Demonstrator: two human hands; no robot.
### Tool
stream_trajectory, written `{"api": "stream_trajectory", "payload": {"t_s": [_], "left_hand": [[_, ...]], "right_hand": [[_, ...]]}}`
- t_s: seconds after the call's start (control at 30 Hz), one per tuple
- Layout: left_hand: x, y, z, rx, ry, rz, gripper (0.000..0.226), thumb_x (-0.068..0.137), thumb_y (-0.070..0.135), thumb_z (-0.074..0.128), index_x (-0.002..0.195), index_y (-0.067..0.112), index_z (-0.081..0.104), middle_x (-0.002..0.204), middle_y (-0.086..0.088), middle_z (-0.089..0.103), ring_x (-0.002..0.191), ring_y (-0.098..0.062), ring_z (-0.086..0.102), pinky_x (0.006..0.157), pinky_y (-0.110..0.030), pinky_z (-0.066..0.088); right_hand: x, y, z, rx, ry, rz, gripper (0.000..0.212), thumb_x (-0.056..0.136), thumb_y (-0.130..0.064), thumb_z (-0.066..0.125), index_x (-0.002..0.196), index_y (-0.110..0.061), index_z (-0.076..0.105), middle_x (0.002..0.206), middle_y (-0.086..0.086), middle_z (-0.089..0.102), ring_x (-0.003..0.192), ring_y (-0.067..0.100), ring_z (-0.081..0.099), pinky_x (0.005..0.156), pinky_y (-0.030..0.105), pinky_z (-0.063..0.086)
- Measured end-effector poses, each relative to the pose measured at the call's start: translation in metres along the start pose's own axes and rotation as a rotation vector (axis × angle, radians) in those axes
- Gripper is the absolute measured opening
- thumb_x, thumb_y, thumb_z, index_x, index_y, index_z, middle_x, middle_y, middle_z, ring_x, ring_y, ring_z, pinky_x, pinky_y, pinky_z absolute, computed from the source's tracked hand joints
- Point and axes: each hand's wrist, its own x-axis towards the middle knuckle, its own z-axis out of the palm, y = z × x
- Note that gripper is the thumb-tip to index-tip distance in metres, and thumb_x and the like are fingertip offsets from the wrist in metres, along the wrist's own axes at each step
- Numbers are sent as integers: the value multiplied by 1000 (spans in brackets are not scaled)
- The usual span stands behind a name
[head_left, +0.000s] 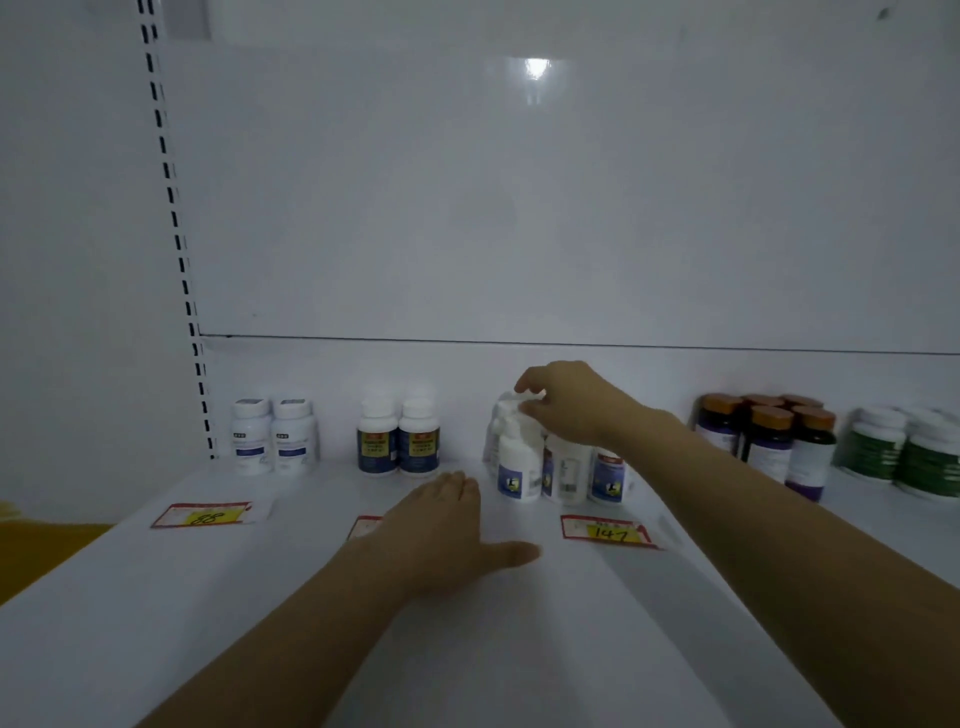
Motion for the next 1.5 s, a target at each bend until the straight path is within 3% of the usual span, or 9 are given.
{"api": "stream_trajectory", "payload": {"t_s": [0.13,0.23,0.43,0.6,0.8,1.0,1.17,1.37,1.5], "left_hand": [[19,48,21,-116,151,-11,101,73,82,40,148,17,20,148,-5,33,134,-21,34,112,-35,28],[22,66,33,-121,131,-138,104,70,85,39,145,13,25,144,-8,36,131,-24,37,111,-38,30],[18,67,38,-141,58,-164,105,79,81,22,150,9,-4,159,-9,-1,147,-20,1,118,-35,3],[17,69,37,-132,42,-171,100,81,79,14,150,8,-4,159,-9,-6,147,-19,-4,117,-33,-1],[16,68,25,-563,211,-183,83,86,66,42,149,16,20,156,-2,23,140,-17,26,110,-29,25],[23,52,14,-970,349,56,30,80,29,72,101,36,52,113,10,65,84,11,60,68,-5,45],[25,50,10,-1152,288,169,32,76,15,76,100,30,61,96,16,69,84,8,66,65,-4,47],[27,49,15,-1088,460,123,40,71,24,80,97,34,52,95,17,64,86,2,64,69,-11,50],[27,50,12,-1130,396,151,39,72,26,78,99,33,51,97,18,63,89,2,62,70,-11,51]], "right_hand": [[5,5,20,-49,-87,-79,40,99,-32,44,135,-16,47,131,13,48,118,28,48,94,32,39],[6,10,32,-51,-88,-111,38,99,-29,44,133,-13,48,126,14,47,112,30,50,88,31,40],[-1,13,35,54,11,-154,35,97,-21,48,131,-12,51,125,15,49,112,29,51,90,29,40],[-16,15,6,293,168,-145,37,97,-23,50,134,-17,52,133,10,49,121,24,46,92,21,33],[-40,26,-11,623,318,-98,28,91,-32,58,119,-29,61,114,-10,59,96,4,56,75,12,43],[-48,36,11,876,301,-71,21,93,-29,57,113,-33,61,114,-15,64,103,3,61,80,13,46],[-49,45,10,1126,186,-119,28,96,-12,50,120,-22,61,117,-8,67,107,10,63,91,27,53],[-52,37,18,1034,189,-49,28,90,-39,57,117,-33,61,110,-5,65,99,13,66,82,28,58],[-53,39,19,1140,195,-24,24,90,-31,60,114,-30,64,110,1,67,97,18,68,81,33,58]]}}
